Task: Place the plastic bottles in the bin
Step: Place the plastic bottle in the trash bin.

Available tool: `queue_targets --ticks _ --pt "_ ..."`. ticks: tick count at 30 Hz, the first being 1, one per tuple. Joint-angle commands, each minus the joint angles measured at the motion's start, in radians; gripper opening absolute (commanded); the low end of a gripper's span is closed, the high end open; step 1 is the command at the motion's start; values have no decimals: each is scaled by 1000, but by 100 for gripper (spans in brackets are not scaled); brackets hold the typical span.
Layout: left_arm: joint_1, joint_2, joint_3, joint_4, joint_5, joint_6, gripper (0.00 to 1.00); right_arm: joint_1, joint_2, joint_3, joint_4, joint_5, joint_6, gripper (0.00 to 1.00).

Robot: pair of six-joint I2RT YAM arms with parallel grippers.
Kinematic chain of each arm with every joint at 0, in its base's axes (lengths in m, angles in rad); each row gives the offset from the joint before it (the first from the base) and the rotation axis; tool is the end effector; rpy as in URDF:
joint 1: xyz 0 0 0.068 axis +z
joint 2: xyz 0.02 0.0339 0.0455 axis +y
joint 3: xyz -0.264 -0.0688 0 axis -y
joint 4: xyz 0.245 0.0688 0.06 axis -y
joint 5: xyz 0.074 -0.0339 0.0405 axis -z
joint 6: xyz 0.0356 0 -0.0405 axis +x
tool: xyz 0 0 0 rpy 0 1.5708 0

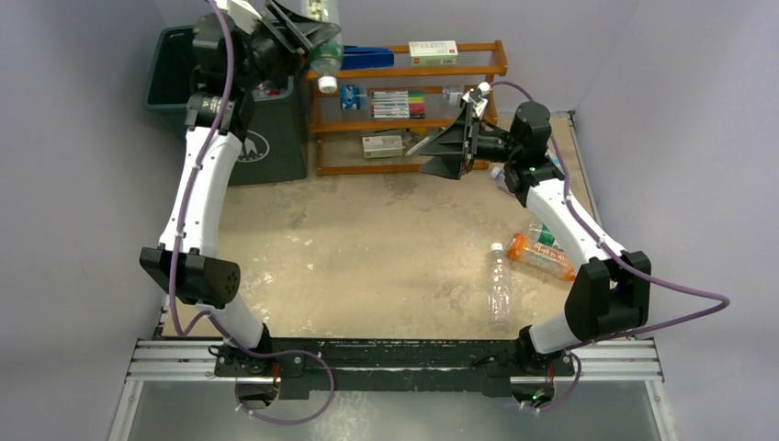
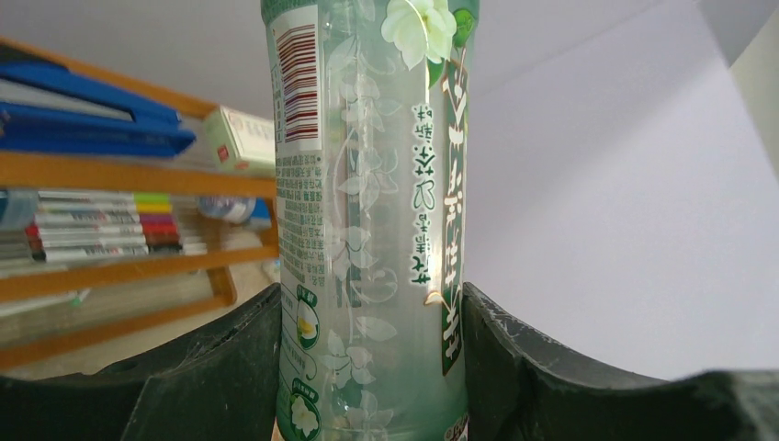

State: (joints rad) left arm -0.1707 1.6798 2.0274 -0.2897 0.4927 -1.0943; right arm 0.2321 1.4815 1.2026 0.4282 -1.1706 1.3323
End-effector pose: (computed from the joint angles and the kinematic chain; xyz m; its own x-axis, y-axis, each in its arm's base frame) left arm 0.3557 -0.0784 0.5219 -0.5204 -0.7048 -0.4822 0.3328 0.3527 -0.8746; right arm 0.3189 0.1091 0.3798 -0.9141 0.1729 -0.3667 -0.3712 0.0068 0.9285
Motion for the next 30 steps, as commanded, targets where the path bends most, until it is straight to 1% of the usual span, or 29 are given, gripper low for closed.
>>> queue_targets --ticks 1,6,10,12,18,23,26,30 --pt "90 30 90 186 57 -86 46 -17 -24 98 -239 3 -196 100" --pt "197 72 132 321 45 -171 46 -31 -19 114 -273 22 -209 100" --pt "281 101 155 345 4 -177 46 -45 -9 184 -397 44 -282 100" --pt "315 108 150 333 -25 -153 46 -56 -13 211 -462 56 -318 100" --pt "387 102 60 291 -123 -54 46 -97 -32 255 -618 94 -397 100" --pt "418 140 74 234 -161 13 46 -113 -1 341 -768 123 -473 100" --pt "423 170 100 183 -182 57 46 -114 17 370 -795 136 -482 100" --pt "434 187 97 130 -216 93 46 -115 34 394 -811 151 -480 100"
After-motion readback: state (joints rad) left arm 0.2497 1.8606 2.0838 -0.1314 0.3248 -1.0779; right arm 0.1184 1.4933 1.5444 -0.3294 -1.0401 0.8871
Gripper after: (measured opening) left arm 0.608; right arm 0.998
